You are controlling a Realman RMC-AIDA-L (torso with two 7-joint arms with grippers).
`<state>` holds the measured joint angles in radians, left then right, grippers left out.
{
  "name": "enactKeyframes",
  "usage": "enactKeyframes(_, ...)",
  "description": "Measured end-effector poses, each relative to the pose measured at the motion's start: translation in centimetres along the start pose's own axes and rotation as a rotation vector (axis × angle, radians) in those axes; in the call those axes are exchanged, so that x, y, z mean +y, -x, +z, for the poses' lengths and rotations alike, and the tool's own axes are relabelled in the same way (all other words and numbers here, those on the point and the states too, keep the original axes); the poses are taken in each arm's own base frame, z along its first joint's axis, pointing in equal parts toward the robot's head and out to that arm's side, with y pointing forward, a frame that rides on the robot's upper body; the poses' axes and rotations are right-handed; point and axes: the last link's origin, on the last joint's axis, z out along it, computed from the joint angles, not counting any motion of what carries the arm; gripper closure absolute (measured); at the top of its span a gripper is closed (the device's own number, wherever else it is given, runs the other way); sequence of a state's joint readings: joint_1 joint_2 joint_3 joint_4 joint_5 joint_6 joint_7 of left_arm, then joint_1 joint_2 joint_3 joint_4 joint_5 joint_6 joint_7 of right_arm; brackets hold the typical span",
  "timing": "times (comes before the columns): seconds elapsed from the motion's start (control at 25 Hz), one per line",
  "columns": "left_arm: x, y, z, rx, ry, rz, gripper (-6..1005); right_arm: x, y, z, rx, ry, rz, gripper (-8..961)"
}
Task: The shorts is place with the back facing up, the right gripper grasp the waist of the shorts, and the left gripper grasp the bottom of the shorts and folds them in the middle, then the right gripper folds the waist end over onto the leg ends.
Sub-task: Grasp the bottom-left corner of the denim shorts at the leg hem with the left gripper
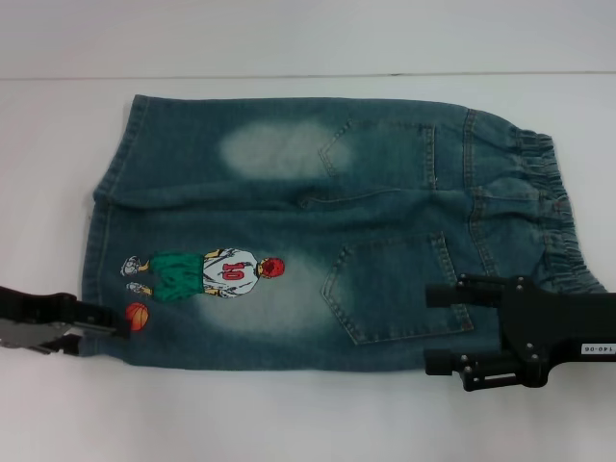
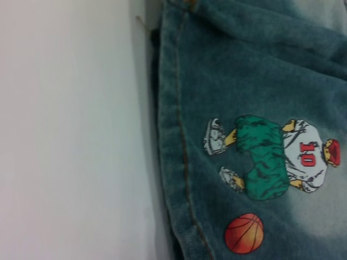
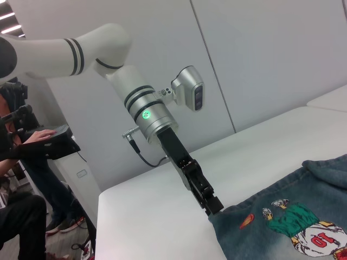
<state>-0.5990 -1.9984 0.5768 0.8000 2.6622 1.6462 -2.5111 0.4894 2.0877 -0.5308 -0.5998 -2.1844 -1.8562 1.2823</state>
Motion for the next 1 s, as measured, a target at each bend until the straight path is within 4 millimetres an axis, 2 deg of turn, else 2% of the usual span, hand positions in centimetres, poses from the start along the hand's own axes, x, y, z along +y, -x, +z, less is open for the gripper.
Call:
enactKeyframes(0.32, 0.57, -0.46, 0.22, 0.005, 0.009, 0.012, 230, 0.00, -0.01, -0.01, 0.000, -0.001, 0.000, 36)
enactKeyframes(0.76, 0.35, -0.81, 0.45, 0.030, -0.015, 0.083, 257, 0.00, -0.08, -0.16, -0.004, -0.007, 0.003, 36)
enactKeyframes(1.0, 0.37, -0.80, 0.70, 0.036, -0.016, 0.098, 385, 0.06, -0.20, -0.28, -0.005, -0.010, 0.007, 36)
